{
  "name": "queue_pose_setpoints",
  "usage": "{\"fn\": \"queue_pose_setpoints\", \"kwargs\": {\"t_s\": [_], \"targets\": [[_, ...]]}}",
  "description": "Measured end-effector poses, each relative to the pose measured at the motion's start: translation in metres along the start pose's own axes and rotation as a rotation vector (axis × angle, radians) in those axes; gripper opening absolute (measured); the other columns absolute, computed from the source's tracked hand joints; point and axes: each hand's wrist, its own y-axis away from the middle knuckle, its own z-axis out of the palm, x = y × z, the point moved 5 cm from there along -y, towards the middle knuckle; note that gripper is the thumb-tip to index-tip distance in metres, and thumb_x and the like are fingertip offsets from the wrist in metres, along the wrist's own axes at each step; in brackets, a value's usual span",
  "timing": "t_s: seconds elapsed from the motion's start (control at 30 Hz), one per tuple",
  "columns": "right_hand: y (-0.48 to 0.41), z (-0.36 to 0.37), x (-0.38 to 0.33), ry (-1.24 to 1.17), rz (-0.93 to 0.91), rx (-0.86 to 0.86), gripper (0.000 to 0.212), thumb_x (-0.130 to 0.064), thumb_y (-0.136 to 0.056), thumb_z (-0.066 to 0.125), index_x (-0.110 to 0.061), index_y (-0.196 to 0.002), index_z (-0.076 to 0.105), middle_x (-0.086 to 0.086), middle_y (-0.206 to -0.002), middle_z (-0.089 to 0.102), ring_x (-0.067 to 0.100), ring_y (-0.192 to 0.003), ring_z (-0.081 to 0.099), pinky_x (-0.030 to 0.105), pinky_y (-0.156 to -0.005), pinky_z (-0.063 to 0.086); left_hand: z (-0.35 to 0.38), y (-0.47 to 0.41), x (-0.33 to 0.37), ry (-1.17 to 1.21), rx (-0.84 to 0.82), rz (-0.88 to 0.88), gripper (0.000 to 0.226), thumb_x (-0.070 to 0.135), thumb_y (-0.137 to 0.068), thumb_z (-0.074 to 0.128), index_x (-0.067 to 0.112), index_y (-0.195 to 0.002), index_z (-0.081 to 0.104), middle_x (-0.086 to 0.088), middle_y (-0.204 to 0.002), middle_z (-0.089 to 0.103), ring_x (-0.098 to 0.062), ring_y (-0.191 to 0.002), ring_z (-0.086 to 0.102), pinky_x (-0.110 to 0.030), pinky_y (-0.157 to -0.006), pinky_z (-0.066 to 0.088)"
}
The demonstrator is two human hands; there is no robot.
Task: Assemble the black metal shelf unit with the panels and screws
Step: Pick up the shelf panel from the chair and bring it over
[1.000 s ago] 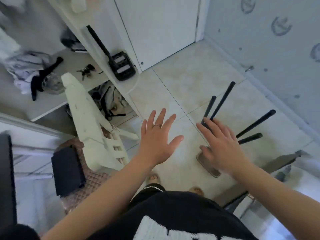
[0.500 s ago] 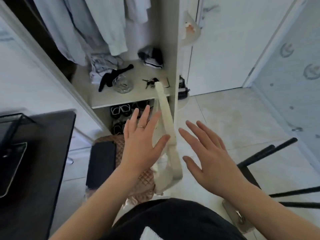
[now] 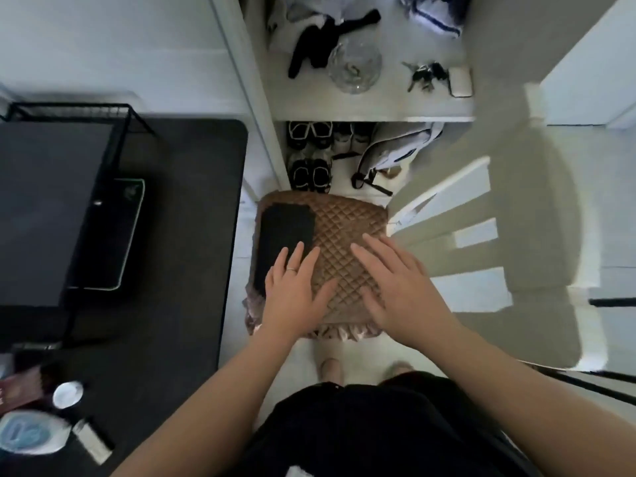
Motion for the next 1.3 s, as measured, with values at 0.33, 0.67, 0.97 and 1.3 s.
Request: {"fn": "queue_pose_setpoints", "kwargs": {"t_s": [0.33, 0.67, 0.97, 1.3], "targets": [[-0.084, 0.230, 0.040, -0.428, 0.448, -0.359, 0.064, -0.032, -0.098, 0.059, -0.020, -0.156, 0.034, 0.006, -0.157, 0.042, 0.024, -0.143, 0.040, 0.027, -0.109, 0.031, 0.149, -0.035, -0.142, 0.249, -0.081, -0.413, 0.068, 0.051, -0.097, 0.052, 0.022, -0.154, 0.031, -0.007, -0.163, 0.024, -0.029, -0.149, 0.019, -0.049, -0.118, 0.021], [-0.139, 0.392, 0.073, -0.751, 0.698, -0.289, 0.074, -0.032, -0.085, 0.076, -0.015, -0.146, 0.038, 0.008, -0.138, 0.057, 0.025, -0.122, 0.056, 0.028, -0.089, 0.047, 0.199, -0.081, -0.235, 0.406, 0.290, -0.660, 0.073, 0.038, -0.096, 0.054, 0.024, -0.156, 0.016, -0.003, -0.161, 0.029, -0.030, -0.143, 0.034, -0.051, -0.115, 0.034], [-0.136, 0.383, 0.087, -1.116, 0.865, -0.308, 0.060, -0.016, -0.082, 0.082, -0.007, -0.136, 0.057, 0.004, -0.123, 0.069, 0.019, -0.103, 0.067, 0.030, -0.083, 0.056, 0.195, -0.081, -0.234, 0.664, 0.259, -0.786, 0.060, 0.041, -0.092, 0.057, 0.025, -0.147, 0.039, 0.000, -0.141, 0.053, -0.025, -0.127, 0.052, -0.051, -0.108, 0.043], [-0.045, 0.260, 0.085, -1.315, 1.041, -0.352, 0.038, -0.017, -0.088, 0.077, -0.008, -0.123, 0.064, 0.007, -0.113, 0.075, 0.021, -0.096, 0.074, 0.034, -0.080, 0.062, 0.159, -0.011, -0.162, 0.909, -0.128, -0.948, 0.027, 0.049, -0.087, 0.069, 0.027, -0.095, 0.057, 0.003, -0.100, 0.068, -0.021, -0.089, 0.069, -0.035, -0.072, 0.058]]}}
